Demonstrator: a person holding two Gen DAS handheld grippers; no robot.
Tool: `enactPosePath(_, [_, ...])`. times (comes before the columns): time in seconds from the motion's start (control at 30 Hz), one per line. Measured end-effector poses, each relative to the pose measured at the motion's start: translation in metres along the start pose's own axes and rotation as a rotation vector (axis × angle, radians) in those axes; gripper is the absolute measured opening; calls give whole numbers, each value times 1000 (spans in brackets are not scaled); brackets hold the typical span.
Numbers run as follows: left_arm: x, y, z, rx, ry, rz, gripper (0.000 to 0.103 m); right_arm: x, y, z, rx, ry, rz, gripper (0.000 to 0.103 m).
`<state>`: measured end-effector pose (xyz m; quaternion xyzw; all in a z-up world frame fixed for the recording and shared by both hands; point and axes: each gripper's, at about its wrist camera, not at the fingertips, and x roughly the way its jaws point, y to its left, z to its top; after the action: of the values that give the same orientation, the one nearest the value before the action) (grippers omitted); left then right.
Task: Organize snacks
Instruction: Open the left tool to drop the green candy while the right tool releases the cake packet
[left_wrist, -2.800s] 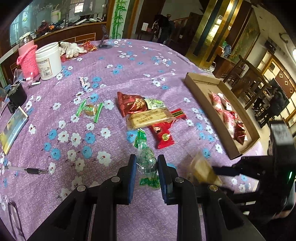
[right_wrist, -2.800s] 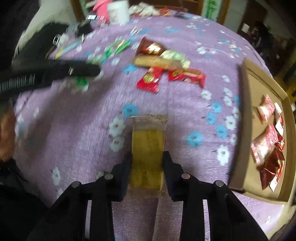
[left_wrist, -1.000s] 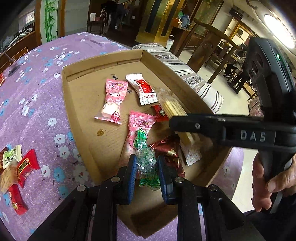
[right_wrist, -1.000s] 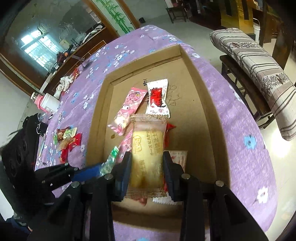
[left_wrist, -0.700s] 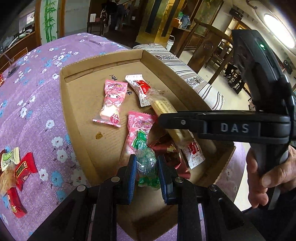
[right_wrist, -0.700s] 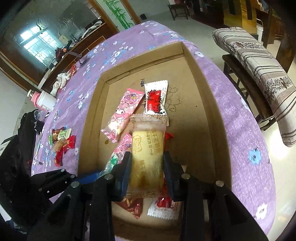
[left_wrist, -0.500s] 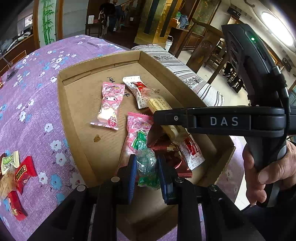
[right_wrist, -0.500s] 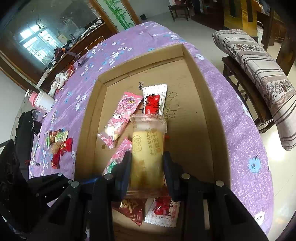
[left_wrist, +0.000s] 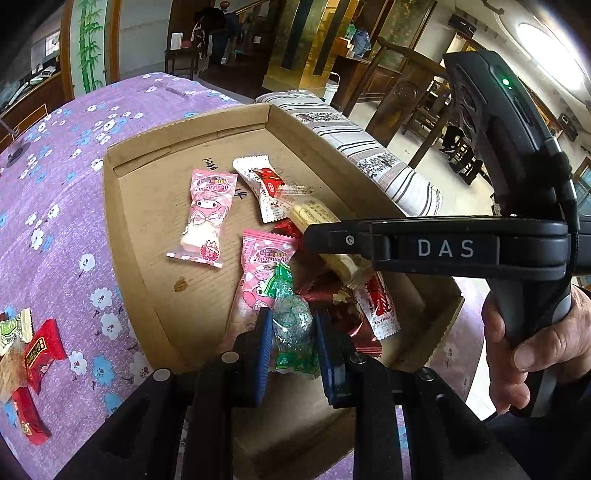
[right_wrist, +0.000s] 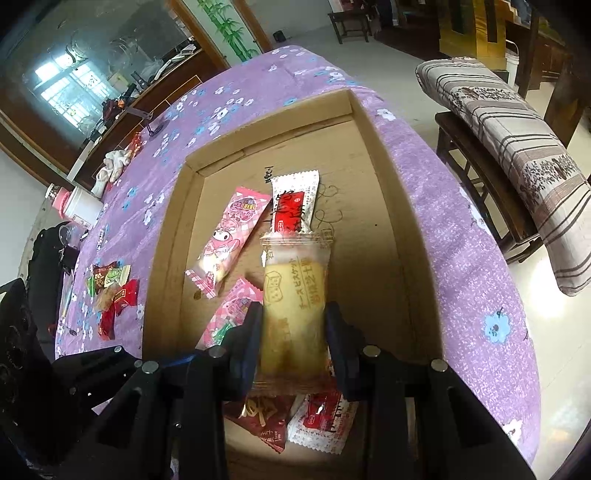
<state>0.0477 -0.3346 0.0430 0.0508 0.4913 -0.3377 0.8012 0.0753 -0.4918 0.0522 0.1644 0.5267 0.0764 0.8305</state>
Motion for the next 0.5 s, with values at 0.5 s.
enactPosePath(0.5, [-15,-4,-3,-16,-18,-38,52,-27,1,-14,37,-52,-16,36])
